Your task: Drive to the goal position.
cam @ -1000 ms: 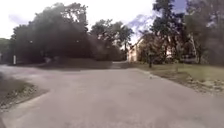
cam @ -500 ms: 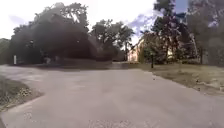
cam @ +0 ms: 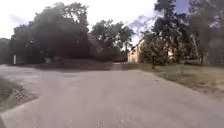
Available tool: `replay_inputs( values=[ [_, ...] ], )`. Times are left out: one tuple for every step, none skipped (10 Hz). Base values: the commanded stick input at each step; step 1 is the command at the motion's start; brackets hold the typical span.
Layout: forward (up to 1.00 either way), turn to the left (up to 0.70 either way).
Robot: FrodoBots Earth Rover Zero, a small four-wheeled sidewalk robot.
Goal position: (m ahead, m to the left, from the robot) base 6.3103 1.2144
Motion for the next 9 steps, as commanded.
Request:
replay_inputs(
  values=[
    [0.6, 0.0],
    [0.62, 0.0],
    [0.7, 0.0],
    [0.7, 0.0],
    [0.7, 0.0],
    [0.7, 0.0],
    [0.7, 0.0],
    [0.7, 0.0],
    [0.7, 0.0]
  ],
)
